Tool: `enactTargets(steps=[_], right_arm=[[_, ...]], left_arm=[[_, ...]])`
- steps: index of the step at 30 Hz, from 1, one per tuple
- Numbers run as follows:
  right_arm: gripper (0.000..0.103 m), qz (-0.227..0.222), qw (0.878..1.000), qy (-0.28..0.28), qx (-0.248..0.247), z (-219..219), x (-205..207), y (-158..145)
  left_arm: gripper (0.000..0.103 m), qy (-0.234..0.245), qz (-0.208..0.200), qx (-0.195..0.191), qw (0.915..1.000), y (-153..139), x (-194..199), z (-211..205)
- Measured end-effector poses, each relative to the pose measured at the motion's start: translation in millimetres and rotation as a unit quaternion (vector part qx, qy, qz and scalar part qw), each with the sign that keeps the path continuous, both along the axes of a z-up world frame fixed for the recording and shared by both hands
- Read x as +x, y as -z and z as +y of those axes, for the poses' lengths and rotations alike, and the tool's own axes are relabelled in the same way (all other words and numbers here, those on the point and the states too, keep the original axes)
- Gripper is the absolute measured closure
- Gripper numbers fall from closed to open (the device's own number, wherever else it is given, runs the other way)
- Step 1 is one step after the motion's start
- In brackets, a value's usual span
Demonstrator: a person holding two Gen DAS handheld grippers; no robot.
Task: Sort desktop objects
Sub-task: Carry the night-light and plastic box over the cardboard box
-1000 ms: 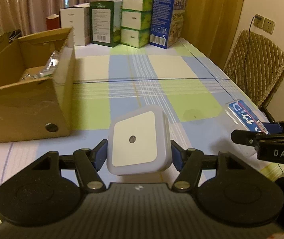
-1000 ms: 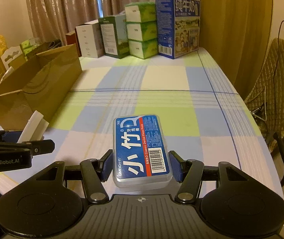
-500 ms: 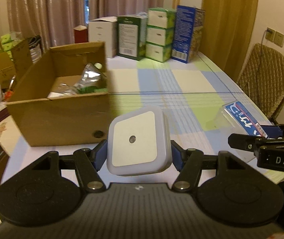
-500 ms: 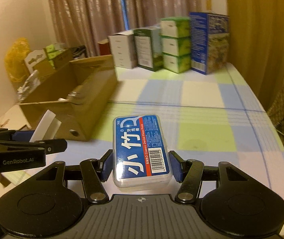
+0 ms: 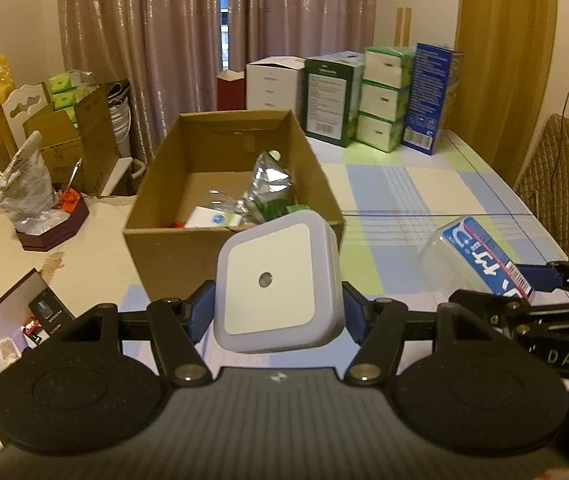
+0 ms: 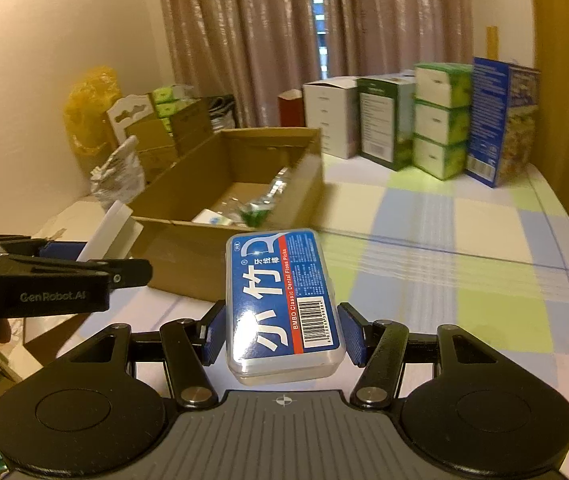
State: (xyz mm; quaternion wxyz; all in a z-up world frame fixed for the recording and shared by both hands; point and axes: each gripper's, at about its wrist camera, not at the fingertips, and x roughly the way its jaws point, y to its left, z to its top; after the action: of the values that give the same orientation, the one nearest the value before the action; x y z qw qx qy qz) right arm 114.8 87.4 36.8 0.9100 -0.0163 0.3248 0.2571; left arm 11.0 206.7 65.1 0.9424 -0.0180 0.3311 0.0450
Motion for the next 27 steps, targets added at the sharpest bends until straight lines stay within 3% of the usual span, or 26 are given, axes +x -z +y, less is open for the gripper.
enactTargets(steps=[16,27], right_arm=[[0.048,-0.009,1.000,-0.025,0.003,38.2,19.7,-11.4],[0.048,-0.015,0.999,-0.027,0.008,52.9,54.3,-22.2]], left_arm=[[0.043,-0.005,-0.006,-0.006,1.0000,-12.6,10.9,27.0],[0.043,0.009,-0.010,-0.002,0.9999,-24.0,39.5,44.0]])
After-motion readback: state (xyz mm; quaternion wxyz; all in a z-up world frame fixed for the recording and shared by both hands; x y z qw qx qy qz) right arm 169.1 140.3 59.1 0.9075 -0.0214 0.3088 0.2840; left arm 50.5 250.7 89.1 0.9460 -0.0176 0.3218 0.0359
